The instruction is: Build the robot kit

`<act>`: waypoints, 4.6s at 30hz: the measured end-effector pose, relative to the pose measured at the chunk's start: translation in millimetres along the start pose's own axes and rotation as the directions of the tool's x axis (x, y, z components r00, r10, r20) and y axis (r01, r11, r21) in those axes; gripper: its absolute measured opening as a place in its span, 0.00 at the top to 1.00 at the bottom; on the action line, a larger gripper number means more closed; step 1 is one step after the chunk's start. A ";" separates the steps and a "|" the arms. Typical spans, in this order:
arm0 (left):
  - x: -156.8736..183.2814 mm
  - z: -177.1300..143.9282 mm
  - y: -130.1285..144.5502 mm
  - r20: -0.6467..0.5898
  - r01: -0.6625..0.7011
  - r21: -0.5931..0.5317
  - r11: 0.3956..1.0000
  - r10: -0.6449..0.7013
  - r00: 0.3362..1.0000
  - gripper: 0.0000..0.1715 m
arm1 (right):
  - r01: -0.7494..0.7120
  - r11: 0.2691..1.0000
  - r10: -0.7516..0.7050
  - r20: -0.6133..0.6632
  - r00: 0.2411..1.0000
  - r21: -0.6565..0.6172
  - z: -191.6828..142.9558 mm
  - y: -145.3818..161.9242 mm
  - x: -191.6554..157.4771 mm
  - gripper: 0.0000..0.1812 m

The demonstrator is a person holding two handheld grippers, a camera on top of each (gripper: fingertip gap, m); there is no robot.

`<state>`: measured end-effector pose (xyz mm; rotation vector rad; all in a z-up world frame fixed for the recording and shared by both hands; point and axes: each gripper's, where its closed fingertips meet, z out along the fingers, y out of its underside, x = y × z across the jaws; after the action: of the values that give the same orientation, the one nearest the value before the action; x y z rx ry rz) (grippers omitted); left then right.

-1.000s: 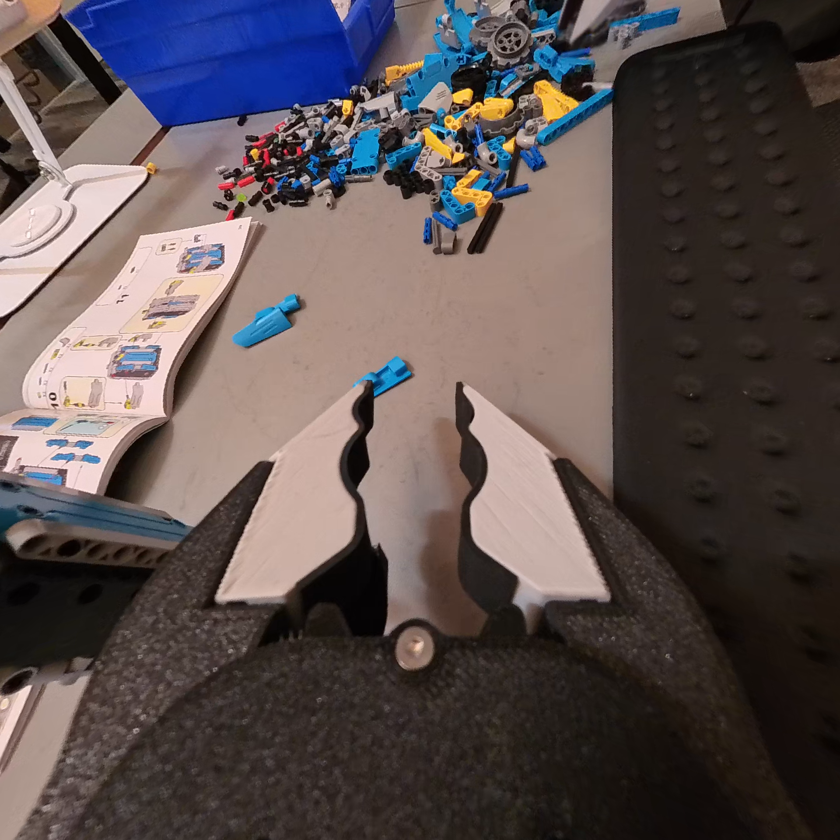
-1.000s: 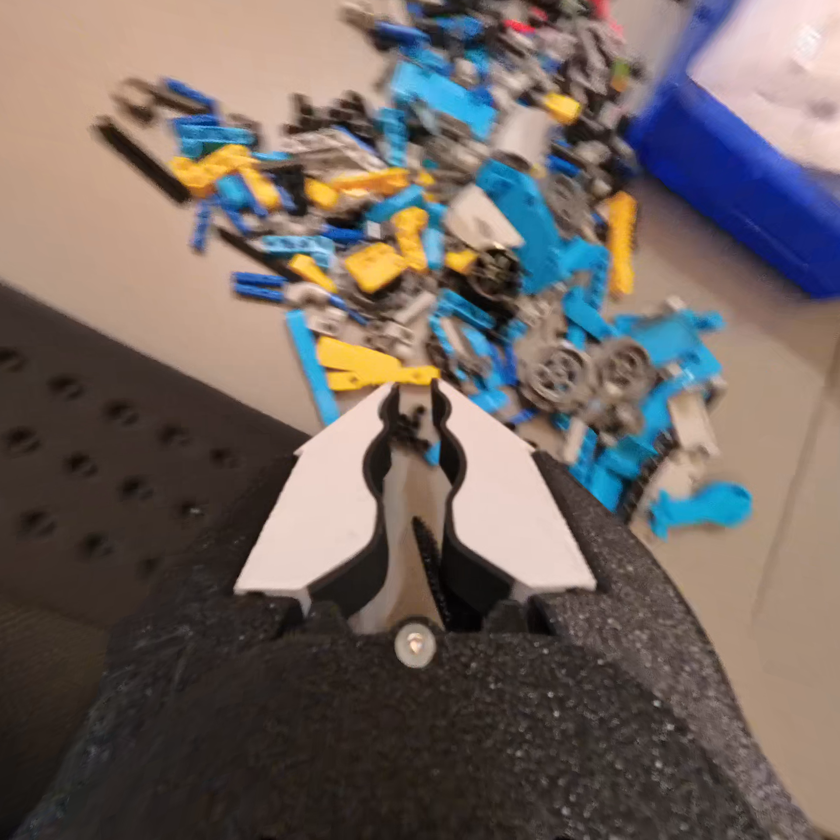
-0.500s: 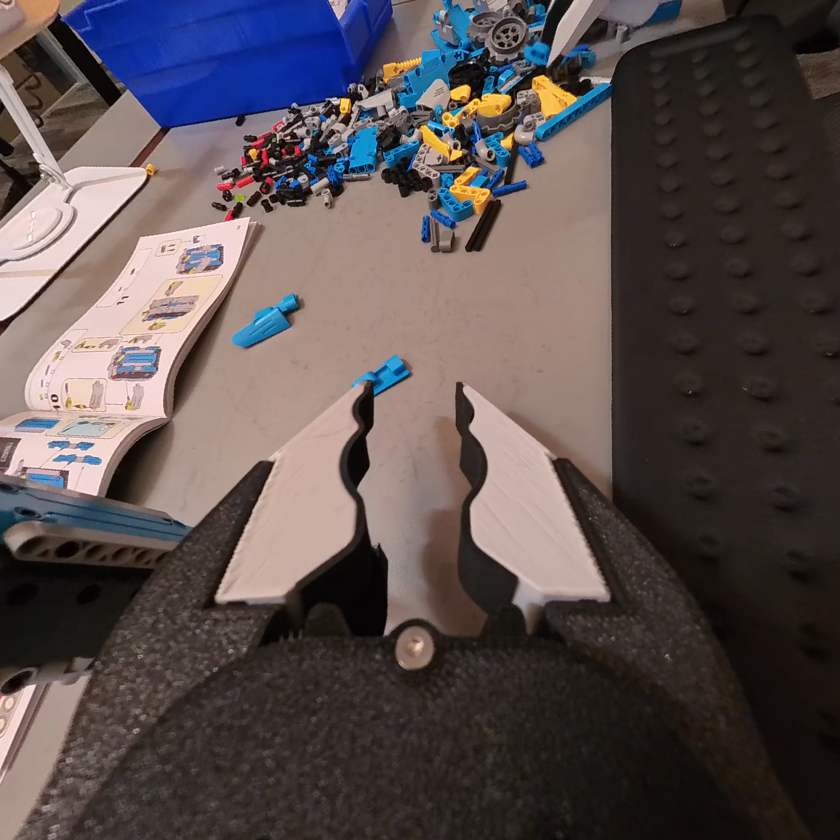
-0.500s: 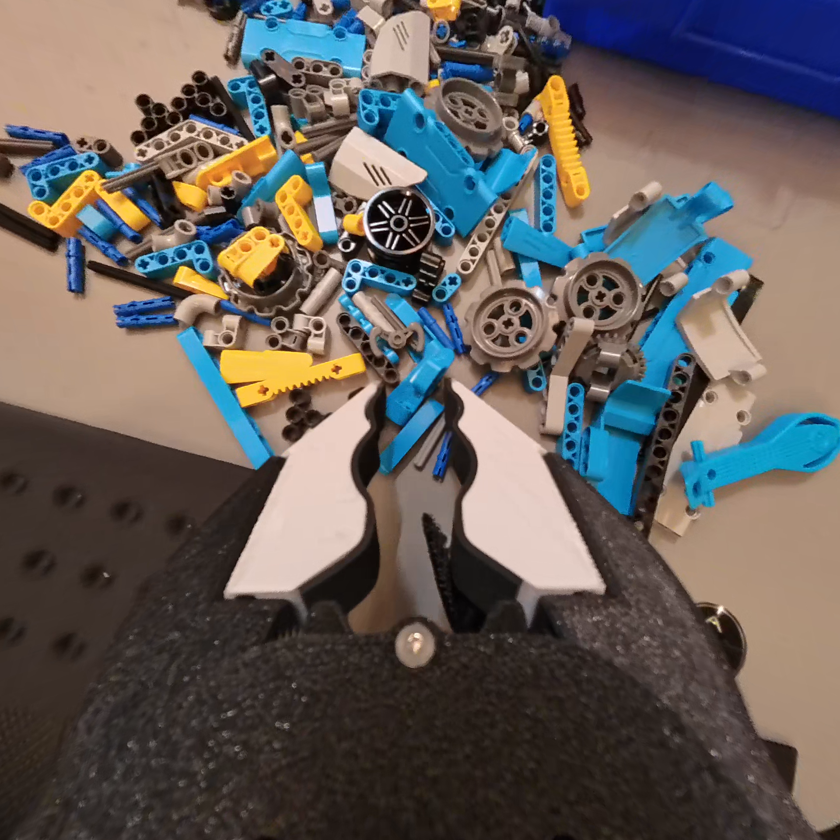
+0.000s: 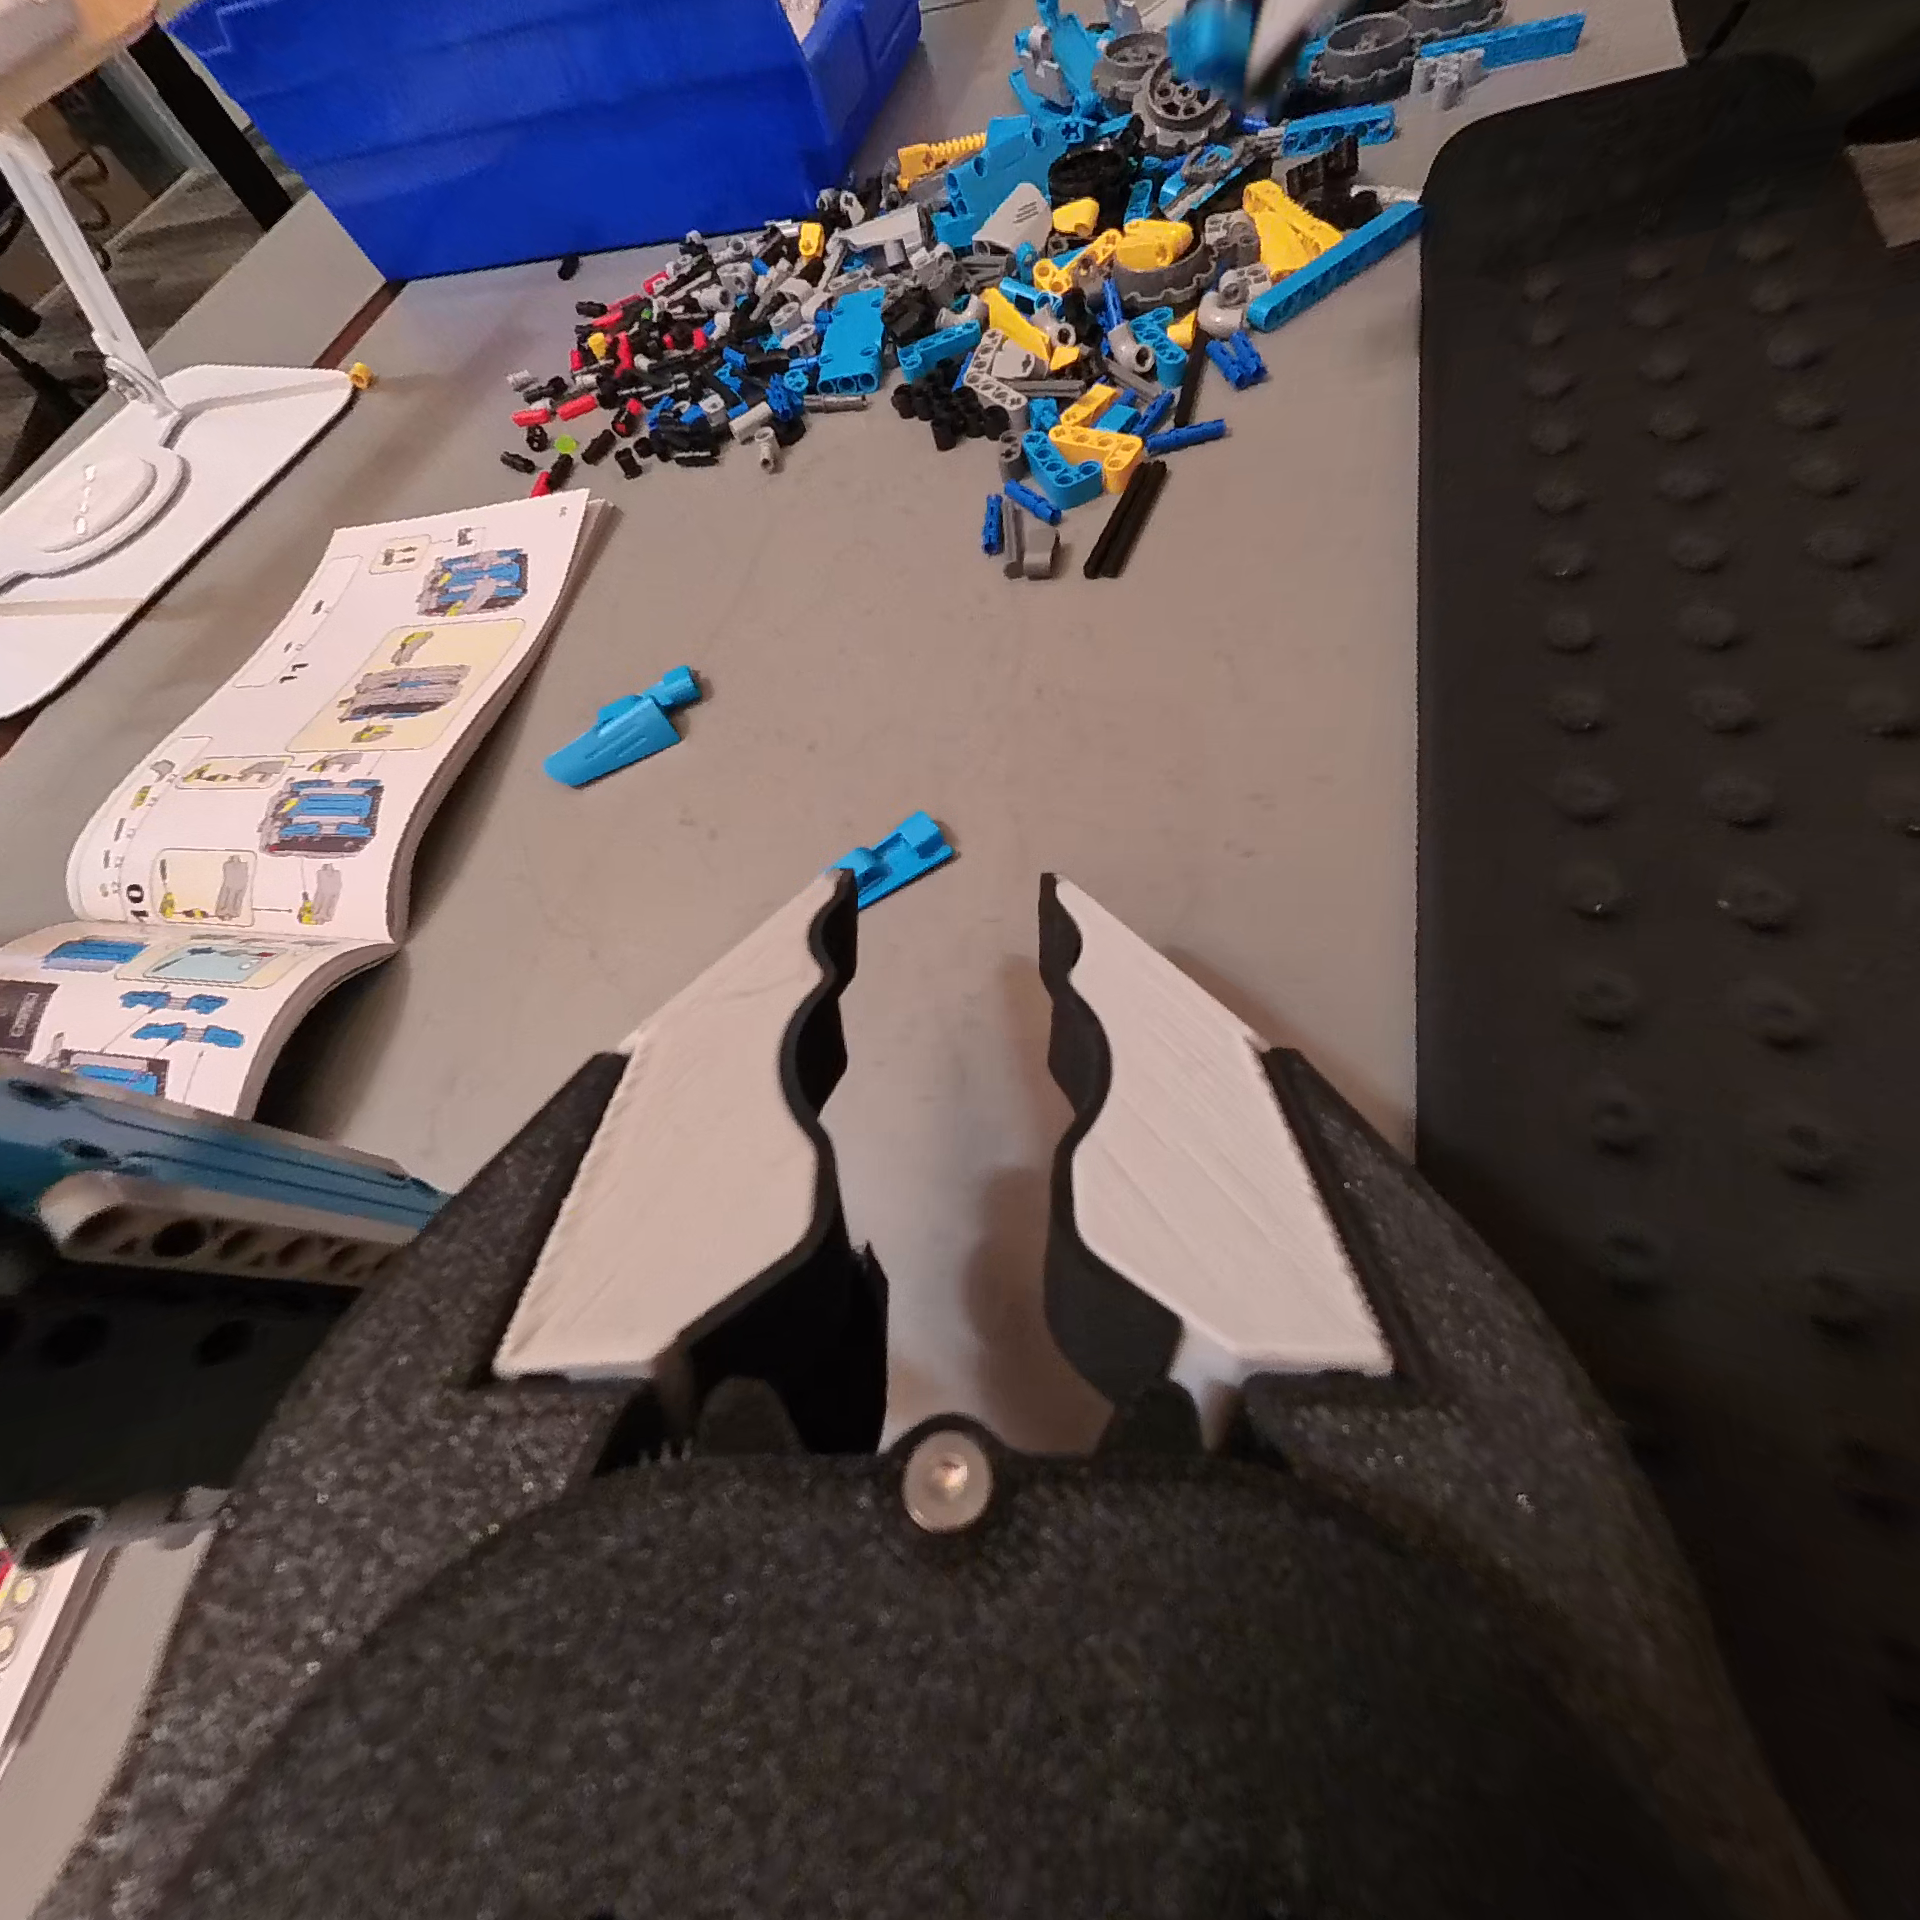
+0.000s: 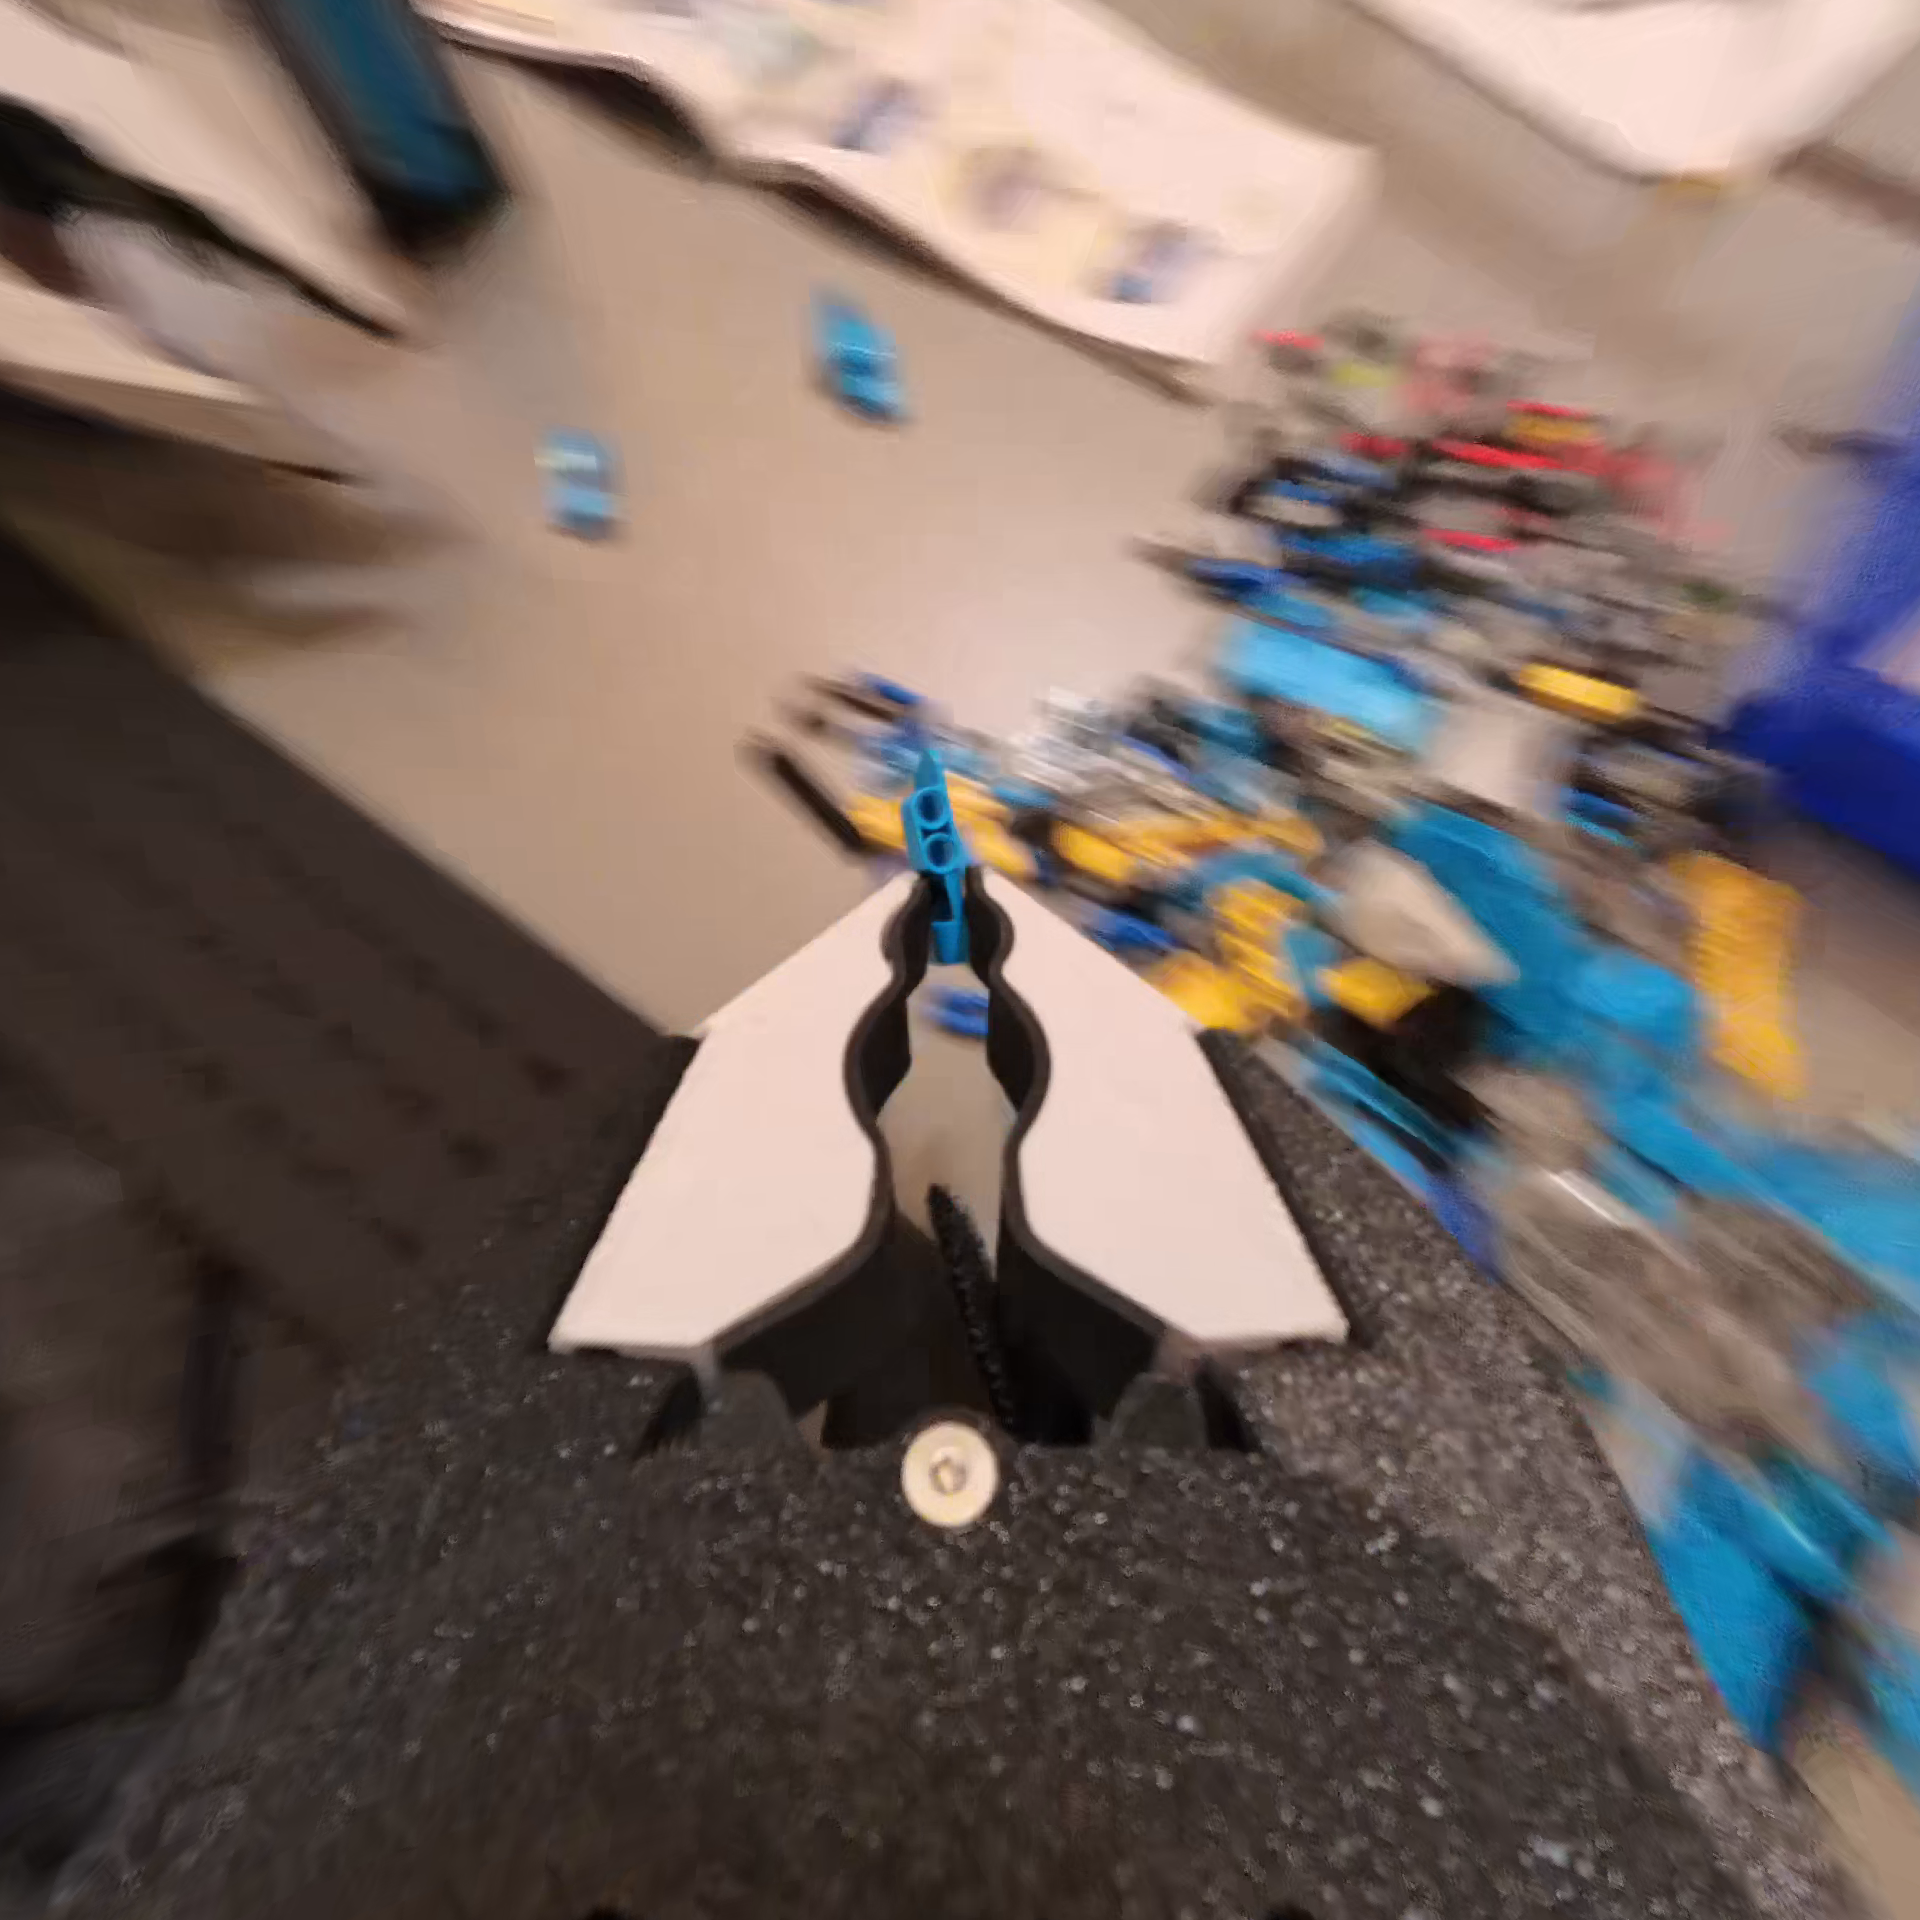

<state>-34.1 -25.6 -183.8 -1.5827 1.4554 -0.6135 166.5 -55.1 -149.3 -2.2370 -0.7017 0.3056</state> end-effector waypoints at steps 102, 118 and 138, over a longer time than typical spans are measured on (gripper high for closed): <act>-202.7 -107.6 91.7 0.577 0.534 0.145 0.833 -0.510 0.639 0.90 | -0.085 0.973 0.166 -0.392 0.905 0.216 43.8 -18.5 79.5 0.88; -189.0 -88.6 90.2 0.539 0.491 0.101 0.865 -0.463 0.704 0.90 | -0.027 0.995 0.065 -0.432 0.899 0.093 28.4 -28.7 94.7 0.87; -184.1 -87.0 81.5 0.547 0.419 0.082 0.904 -0.392 0.739 0.90 | -0.235 0.967 0.215 -0.180 0.960 -0.101 51.6 -6.8 127.9 0.88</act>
<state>-184.7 133.5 -173.1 -1.9331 0.6917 -0.3089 247.3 52.6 -179.8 -2.4303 -0.3848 0.1863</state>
